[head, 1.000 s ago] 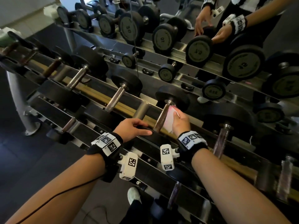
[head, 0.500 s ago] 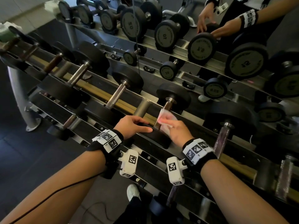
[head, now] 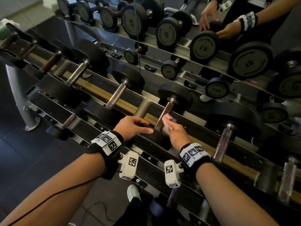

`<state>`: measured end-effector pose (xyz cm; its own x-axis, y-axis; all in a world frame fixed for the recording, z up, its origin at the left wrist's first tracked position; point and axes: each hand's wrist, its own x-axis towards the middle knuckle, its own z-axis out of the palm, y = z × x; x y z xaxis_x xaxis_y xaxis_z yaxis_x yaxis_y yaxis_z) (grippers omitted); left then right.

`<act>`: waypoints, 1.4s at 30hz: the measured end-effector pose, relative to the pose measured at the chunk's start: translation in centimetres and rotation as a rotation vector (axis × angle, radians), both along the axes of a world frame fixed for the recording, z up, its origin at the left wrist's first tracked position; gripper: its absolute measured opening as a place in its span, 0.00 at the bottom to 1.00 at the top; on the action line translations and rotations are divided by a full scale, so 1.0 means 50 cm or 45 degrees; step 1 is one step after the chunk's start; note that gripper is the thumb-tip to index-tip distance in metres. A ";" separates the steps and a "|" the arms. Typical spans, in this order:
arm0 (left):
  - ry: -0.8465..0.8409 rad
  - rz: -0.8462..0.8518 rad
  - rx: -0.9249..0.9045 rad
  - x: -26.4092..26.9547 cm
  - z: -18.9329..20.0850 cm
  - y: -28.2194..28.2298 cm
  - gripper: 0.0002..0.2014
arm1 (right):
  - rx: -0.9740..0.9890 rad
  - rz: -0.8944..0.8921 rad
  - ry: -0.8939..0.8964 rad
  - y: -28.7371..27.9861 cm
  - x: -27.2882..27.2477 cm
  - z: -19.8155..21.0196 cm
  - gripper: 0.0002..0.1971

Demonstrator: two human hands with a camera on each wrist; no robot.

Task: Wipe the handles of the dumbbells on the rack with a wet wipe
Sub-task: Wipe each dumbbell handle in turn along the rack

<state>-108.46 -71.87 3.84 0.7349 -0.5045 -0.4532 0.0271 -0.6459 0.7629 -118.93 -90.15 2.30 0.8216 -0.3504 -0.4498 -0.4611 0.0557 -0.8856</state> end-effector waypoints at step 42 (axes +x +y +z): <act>0.008 0.016 0.063 -0.016 0.022 -0.003 0.21 | 0.475 -0.514 -0.017 -0.017 0.020 -0.016 0.14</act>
